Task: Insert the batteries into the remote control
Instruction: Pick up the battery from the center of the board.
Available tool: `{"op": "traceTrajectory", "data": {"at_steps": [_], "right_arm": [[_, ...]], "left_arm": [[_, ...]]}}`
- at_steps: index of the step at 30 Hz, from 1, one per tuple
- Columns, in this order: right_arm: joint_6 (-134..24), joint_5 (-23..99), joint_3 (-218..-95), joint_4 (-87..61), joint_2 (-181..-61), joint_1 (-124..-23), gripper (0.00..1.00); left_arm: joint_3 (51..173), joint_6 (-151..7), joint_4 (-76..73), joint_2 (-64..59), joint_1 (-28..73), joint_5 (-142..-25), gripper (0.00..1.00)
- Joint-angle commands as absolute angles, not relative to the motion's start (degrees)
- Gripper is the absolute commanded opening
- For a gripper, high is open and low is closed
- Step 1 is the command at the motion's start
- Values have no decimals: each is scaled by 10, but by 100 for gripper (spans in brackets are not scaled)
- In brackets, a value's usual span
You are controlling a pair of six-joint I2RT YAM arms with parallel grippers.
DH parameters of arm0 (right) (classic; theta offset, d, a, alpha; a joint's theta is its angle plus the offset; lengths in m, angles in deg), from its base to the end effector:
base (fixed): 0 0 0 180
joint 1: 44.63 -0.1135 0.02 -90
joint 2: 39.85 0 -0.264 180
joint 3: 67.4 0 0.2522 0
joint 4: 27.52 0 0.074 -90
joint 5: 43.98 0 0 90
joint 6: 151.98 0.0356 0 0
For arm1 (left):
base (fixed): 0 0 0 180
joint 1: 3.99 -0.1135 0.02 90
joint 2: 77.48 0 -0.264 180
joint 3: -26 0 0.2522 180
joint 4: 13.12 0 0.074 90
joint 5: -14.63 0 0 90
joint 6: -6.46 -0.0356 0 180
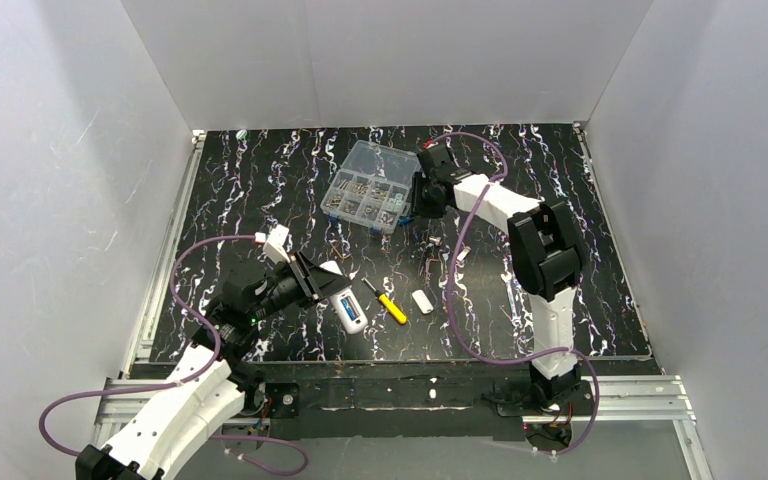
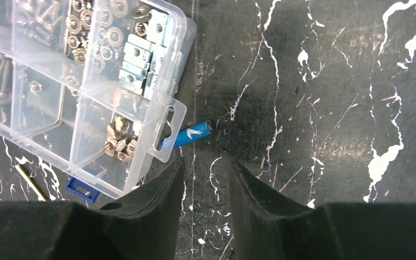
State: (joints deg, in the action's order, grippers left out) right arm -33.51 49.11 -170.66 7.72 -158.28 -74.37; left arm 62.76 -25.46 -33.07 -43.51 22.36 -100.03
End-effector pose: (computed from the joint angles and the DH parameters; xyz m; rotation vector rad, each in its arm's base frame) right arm 0.3994 0.2260 0.1952 -0.0034 2.4868 0.3767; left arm 0.1288 -0.0804 0.3144 0.0554 1.3626 -1.5184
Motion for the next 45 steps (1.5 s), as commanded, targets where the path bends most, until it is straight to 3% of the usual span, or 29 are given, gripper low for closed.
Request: {"op": "traceTrajectory", "data": {"at_steps": [1, 16, 45], "right_arm": [[-283, 515, -1745, 103, -1601, -743, 45], [-211, 537, -1751, 99, -1611, -754, 56], [-150, 563, -1807, 146, -1662, -777, 58]], "left_arm": [[648, -256, -354, -447, 220, -1014, 0], [646, -254, -351, -454, 220, -1009, 0], [645, -248, -359, -453, 221, -1007, 0]]}}
